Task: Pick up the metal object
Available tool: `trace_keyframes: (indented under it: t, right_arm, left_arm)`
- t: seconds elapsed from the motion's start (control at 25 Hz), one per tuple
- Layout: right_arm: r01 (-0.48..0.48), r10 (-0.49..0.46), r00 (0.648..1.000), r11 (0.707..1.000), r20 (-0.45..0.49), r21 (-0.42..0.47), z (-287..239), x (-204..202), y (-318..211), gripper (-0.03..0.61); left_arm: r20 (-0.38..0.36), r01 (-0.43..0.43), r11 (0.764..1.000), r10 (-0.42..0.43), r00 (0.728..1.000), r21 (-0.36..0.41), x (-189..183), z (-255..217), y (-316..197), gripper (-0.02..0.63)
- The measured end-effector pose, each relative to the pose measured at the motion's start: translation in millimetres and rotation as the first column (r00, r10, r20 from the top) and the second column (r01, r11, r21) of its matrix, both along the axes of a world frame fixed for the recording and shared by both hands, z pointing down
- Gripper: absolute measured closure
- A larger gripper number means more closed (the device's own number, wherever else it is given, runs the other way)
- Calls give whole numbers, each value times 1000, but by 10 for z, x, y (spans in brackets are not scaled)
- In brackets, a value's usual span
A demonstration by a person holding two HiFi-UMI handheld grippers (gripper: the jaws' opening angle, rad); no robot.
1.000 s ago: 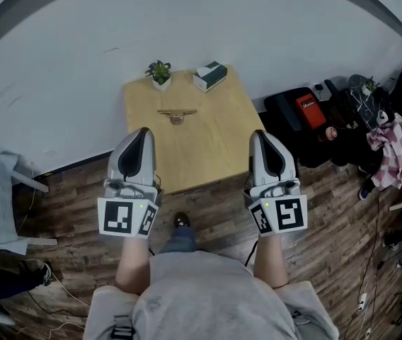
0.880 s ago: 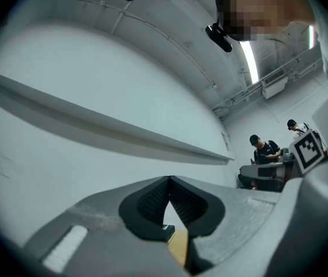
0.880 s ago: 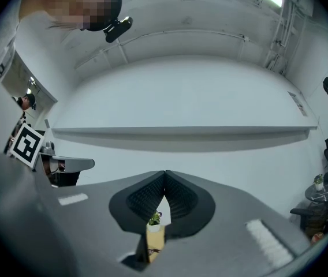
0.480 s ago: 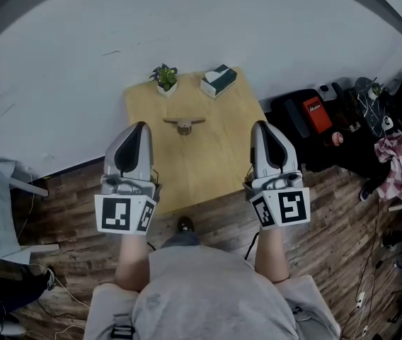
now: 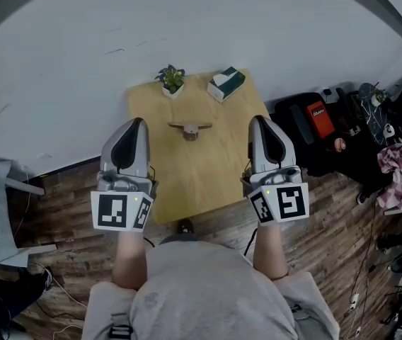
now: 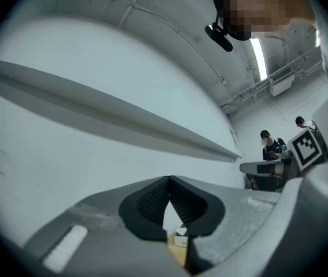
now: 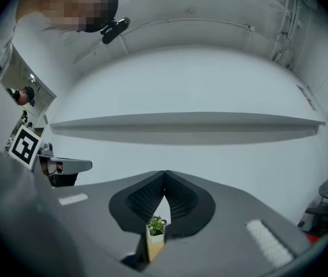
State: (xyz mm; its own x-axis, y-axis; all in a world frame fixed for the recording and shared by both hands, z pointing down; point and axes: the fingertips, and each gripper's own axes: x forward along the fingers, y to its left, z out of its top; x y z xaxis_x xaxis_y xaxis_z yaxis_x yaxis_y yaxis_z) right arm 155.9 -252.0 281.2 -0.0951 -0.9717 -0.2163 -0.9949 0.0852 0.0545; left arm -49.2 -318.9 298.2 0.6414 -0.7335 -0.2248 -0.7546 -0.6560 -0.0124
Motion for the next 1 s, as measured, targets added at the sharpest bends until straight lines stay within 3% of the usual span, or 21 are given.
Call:
trace_keyframes:
  t: [0.32,0.6,1.0]
  right_arm:
    - [9,-9,1000,999,5,-48,191,-66,-296,577]
    - [5,-1,1000,990,28,-142,537,-22,-450,577]
    - [48,-28,998,942,64,-332,1141,116,-691,577]
  left_arm:
    - [12,-8,1000,8,1000,-26,-1,110,-254,609]
    - [29,-34,994,37,999,-101,103,404,-381,609]
    - [88,-13,979,31,996,-203,311,863,-496,609]
